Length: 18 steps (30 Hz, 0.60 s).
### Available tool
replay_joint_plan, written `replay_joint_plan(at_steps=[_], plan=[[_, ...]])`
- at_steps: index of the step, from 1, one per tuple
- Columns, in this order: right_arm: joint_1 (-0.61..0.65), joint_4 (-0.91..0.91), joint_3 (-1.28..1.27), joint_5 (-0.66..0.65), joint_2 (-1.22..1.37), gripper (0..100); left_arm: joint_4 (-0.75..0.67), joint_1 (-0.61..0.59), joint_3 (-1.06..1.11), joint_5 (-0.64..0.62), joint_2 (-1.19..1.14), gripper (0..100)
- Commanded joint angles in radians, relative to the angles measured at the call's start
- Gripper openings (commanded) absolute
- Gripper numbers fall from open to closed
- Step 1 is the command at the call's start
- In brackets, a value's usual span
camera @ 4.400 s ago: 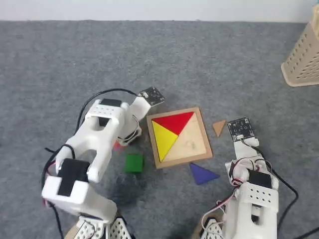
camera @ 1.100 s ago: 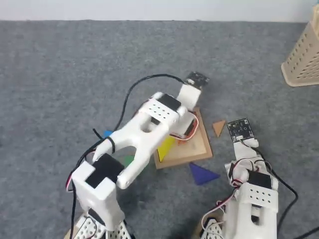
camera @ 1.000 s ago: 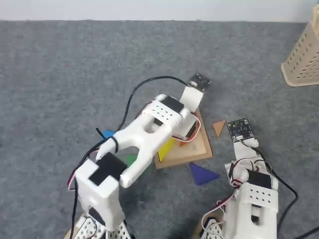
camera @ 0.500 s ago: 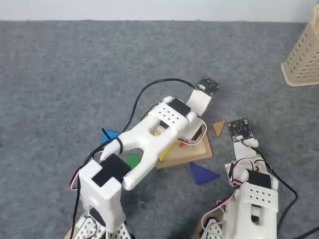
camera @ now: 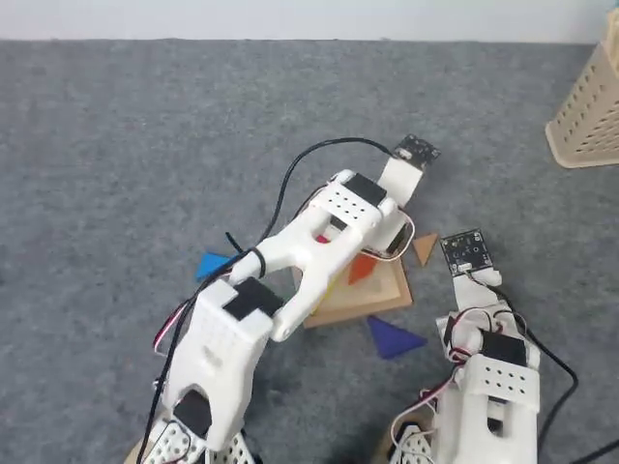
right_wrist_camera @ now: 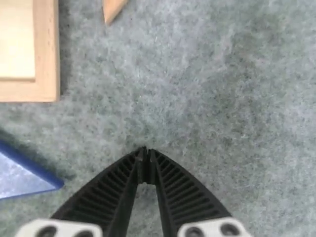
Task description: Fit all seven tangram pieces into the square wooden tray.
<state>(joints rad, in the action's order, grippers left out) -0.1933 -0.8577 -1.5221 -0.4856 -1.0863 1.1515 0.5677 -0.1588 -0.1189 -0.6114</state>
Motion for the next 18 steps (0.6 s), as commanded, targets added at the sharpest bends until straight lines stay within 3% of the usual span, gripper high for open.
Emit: replay_joint_plan(at_steps=[1, 11, 18], plan=[[0.012, -0.018, 0.009, -0.012, -0.028, 0.9, 0.060, -0.021, -0.053, 0.011, 0.048, 9], [0.012, -0.019, 0.015, -0.005, -0.028, 1.0, 0.103, -0.161, 0.222, 0.031, 0.615, 7], [0.025, -0.094, 0.135, -0.003, -0.019, 8.7, 0.170, -0.525, 0.493, 0.063, 1.034, 7]])
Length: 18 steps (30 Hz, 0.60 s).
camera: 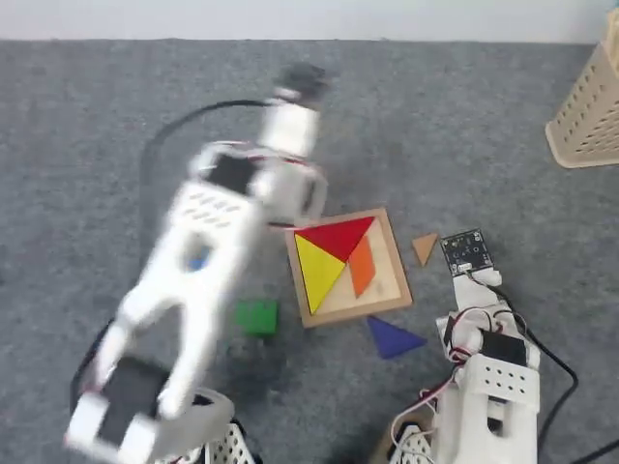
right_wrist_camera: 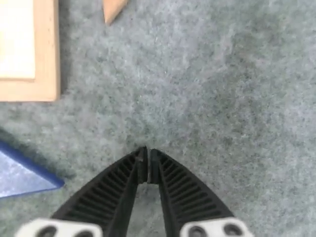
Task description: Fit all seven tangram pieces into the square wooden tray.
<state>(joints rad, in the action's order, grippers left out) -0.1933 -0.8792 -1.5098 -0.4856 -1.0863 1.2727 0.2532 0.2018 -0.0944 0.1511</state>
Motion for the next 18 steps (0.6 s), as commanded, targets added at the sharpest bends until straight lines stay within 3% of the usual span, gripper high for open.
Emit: replay_joint_plan(at_steps=[1, 4, 8, 13, 18], plan=[[0.048, -0.116, 0.169, 0.003, -0.018, 8.5, 0.052, -0.262, 0.196, 0.060, 0.327, 7], [0.165, -0.234, 0.311, 0.063, -0.018, 7.4, 0.035, -0.390, 0.409, 0.160, 0.476, 7], [0.384, -0.338, 0.480, 0.137, 0.041, 7.5, -0.092, -0.543, 0.696, 0.267, 0.669, 7], [0.631, -0.349, 0.689, 0.241, 0.349, 7.7, -0.239, -0.732, 0.947, 0.382, 0.844, 7], [0.745, -0.303, 0.924, 0.275, 0.707, 7.5, -0.396, -0.787, 1.132, 0.442, 0.878, 7]])
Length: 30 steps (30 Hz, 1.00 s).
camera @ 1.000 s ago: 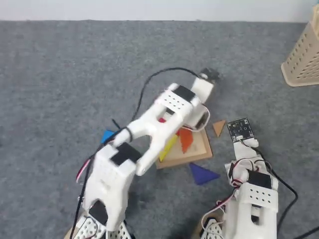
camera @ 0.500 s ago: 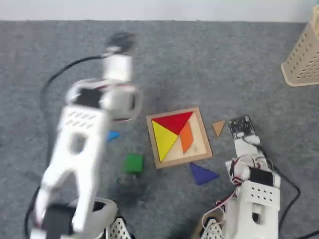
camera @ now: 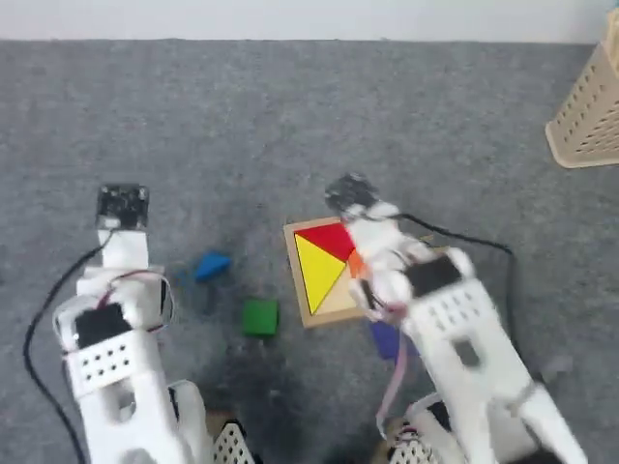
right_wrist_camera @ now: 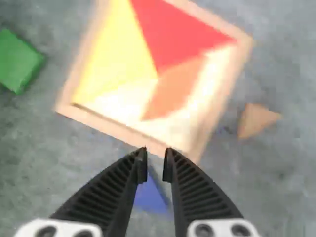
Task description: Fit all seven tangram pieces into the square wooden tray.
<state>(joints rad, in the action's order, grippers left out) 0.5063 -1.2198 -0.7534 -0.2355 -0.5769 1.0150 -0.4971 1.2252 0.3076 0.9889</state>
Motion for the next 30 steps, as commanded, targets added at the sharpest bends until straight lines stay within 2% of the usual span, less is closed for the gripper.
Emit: replay_joint_plan(at_steps=[1, 5, 11, 17, 30], plan=[[0.048, 0.053, 0.201, 0.023, 0.262, 7.3, -0.184, -0.037, 0.147, 0.043, 0.040, 7], [0.031, 0.122, 0.279, 0.025, 0.479, 7.3, -0.341, -0.038, 0.257, 0.048, 0.040, 7], [0.005, 0.182, 0.301, 0.021, 0.616, 7.2, -0.342, -0.038, 0.266, 0.086, 0.043, 7], [-0.088, 0.219, 0.311, 0.006, 0.671, 7.2, -0.344, -0.038, 0.268, 0.086, 0.044, 7], [-0.174, 0.193, 0.563, -0.034, 0.891, 7.2, -0.342, -0.038, 0.271, 0.087, 0.044, 7]])
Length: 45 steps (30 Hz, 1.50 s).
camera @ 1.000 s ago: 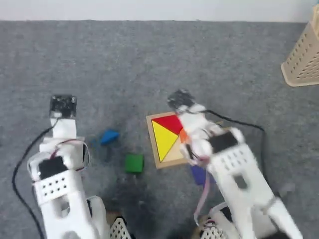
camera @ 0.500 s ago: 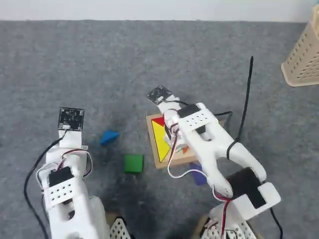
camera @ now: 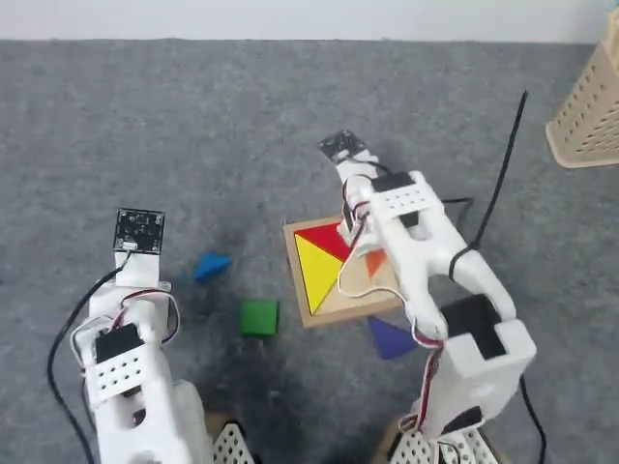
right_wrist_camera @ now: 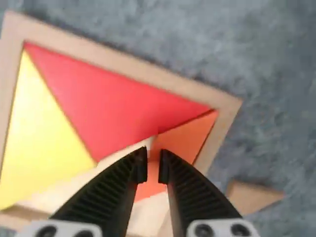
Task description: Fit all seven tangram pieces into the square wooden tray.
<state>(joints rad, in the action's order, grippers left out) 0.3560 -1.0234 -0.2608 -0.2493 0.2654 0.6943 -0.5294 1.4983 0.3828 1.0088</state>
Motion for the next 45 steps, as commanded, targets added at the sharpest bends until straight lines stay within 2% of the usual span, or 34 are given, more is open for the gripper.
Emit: replay_joint_plan(at_steps=[1, 6, 13, 21, 25, 29, 33, 45], plan=[[-0.024, -0.018, 0.094, -0.020, 0.061, 7.2, -0.021, -0.006, -0.002, 0.012, 0.025, 7], [-0.022, -0.093, 0.164, -0.011, 0.065, 7.2, -0.021, -0.003, -0.002, 0.012, 0.025, 7], [-0.030, -0.206, 0.150, 0.037, -0.117, 7.2, -0.021, -0.002, -0.002, 0.012, 0.023, 7], [-0.150, -0.219, -0.015, 0.037, -0.326, 7.3, -0.025, -0.002, 0.007, 0.012, 0.026, 7], [-0.166, -0.168, -0.077, 0.035, -0.302, 7.3, -0.025, -0.002, 0.007, 0.012, 0.026, 7], [-0.113, -0.085, -0.118, 0.035, -0.236, 7.3, -0.025, -0.002, 0.008, 0.012, 0.026, 7], [-0.074, -0.070, -0.101, 0.040, -0.197, 7.3, -0.025, -0.003, 0.008, 0.012, 0.026, 7], [-0.074, -0.027, -0.072, 0.044, -0.120, 7.3, -0.025, -0.002, 0.008, 0.012, 0.026, 7]])
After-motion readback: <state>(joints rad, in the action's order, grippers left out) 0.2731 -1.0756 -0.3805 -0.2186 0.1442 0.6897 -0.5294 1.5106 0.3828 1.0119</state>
